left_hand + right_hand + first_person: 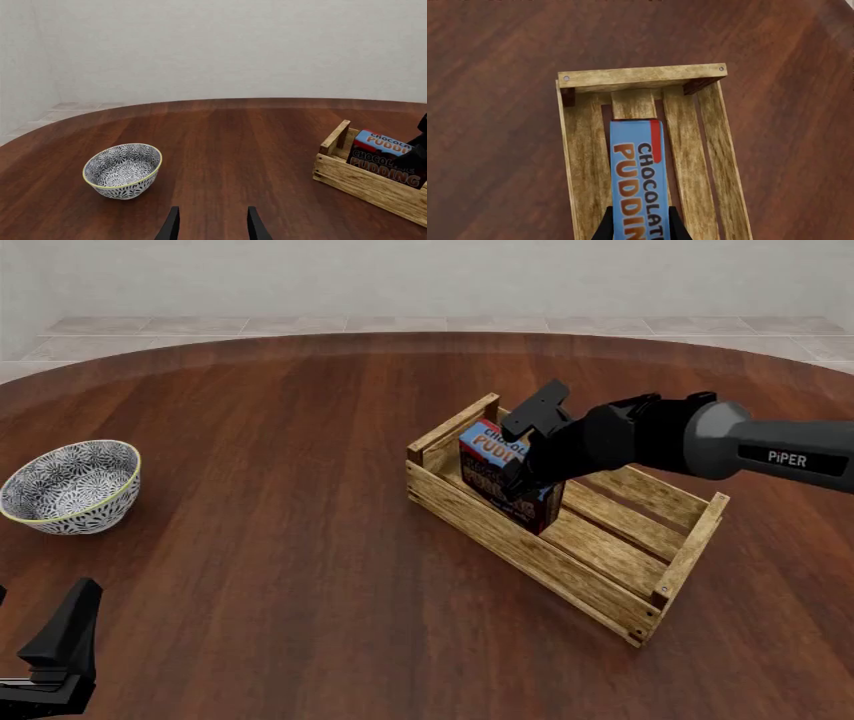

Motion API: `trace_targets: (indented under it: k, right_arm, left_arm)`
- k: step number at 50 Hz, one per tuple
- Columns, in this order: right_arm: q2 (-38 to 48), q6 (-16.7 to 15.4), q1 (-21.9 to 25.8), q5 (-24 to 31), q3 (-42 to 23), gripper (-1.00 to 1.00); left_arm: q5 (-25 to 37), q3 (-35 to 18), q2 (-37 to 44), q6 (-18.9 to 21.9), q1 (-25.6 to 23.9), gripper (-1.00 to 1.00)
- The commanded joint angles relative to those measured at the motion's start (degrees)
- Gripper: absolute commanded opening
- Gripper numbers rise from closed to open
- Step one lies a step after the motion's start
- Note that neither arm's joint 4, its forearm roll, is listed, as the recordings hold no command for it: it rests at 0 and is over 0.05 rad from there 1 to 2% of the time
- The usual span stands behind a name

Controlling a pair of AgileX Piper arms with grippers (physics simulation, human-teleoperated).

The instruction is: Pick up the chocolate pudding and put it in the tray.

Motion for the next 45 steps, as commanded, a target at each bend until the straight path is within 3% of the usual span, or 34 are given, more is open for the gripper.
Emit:
trace_targets:
  k: [1, 8, 11, 12, 13, 20, 45]
  right_arm:
    - [0.82, 1.25, -0.15, -0.61, 0.47, -1.00]
    - [1.16, 1.18, -0.09, -0.62, 0.37, -1.00]
    - [2.70, 0.75, -2.41, -0.23, -1.90, -1.00]
    - [1.81, 3.23, -0.53, 0.01, -1.12, 1.00]
    - [1.18, 2.24, 0.08, -0.41, -0.10, 1.00]
    - [2.33, 4.01, -1.25, 0.66, -2.66, 1.00]
    - [-0.97, 4.56, -0.89, 4.56, -5.09, 1.00]
  left_arm:
    - [0.00, 0.00, 0.00, 0.00, 0.00, 1.00]
    - [0.00, 0.00, 0.00, 0.00, 0.00, 1.00]
    - [0.00, 0.00, 0.00, 0.00, 0.00, 1.00]
    - [0.00, 0.00, 0.00, 0.00, 0.00, 1.00]
    - [0.00, 0.00, 0.00, 0.00, 0.00, 1.00]
    - [0.00, 0.00, 0.00, 0.00, 0.00, 1.00]
    - [0.00, 0.00, 0.00, 0.00, 0.00, 1.00]
